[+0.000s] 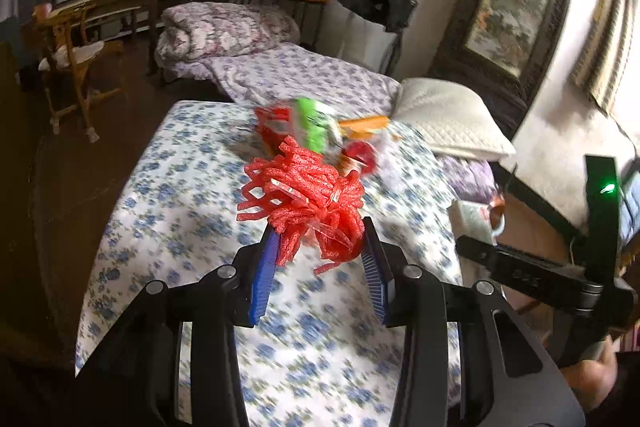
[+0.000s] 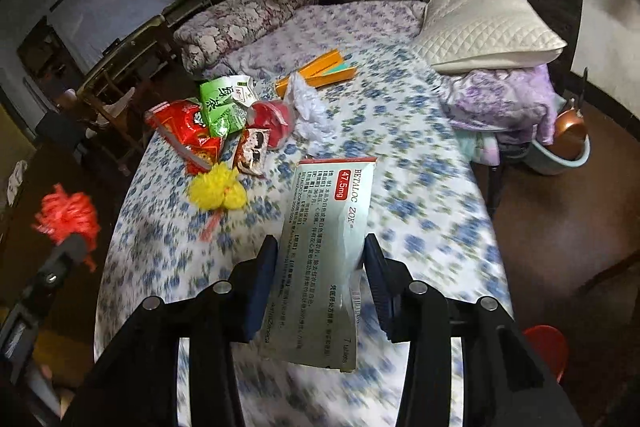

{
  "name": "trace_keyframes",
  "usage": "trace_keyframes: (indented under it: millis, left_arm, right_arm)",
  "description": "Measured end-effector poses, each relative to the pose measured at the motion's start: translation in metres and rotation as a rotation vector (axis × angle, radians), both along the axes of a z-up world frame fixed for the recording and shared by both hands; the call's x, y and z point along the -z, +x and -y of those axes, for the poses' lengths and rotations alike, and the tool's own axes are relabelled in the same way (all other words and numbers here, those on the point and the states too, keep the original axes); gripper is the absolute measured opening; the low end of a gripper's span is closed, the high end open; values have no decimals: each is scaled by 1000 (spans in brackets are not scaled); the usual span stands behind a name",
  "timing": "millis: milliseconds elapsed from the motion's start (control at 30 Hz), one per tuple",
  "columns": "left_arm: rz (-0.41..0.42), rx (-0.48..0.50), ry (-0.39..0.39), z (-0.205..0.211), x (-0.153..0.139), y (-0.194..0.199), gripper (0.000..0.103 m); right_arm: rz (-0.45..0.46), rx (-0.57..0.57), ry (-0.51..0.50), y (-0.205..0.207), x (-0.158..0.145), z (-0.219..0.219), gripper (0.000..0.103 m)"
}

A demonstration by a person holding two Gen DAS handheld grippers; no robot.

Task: Collect trash
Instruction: 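Carry the box and red string to the wastebasket and release both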

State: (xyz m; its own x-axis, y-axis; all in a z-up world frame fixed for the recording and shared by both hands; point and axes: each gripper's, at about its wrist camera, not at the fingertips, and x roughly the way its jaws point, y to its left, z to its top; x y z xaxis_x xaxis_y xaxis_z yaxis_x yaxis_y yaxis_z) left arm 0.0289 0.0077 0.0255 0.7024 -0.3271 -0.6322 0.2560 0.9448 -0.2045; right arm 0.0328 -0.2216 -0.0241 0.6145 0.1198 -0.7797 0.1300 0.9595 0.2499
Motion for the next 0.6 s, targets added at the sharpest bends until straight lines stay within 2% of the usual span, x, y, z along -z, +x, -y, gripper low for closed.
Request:
trace_keyframes:
  millis: [167, 233, 333, 433, 600]
  left_arm:
    - [-15, 121, -26, 42, -7, -34, 41]
    - [-20, 200, -32, 72, -11, -55, 41]
    - [-38, 322, -31, 120, -12, -84, 41]
    - [-84, 445, -13, 175, -4, -109, 41]
    - [-192, 593, 42, 269, 28, -144, 41]
  right_arm:
    - [18, 41, -83, -74, -8, 49, 44]
    - [3, 75, -117, -103, -6, 74, 44]
    - [-49, 167, -139, -158, 8, 125, 44]
    - [-87, 242, -138, -193, 24, 161, 44]
    - [-147, 373, -77, -246, 62, 223, 44]
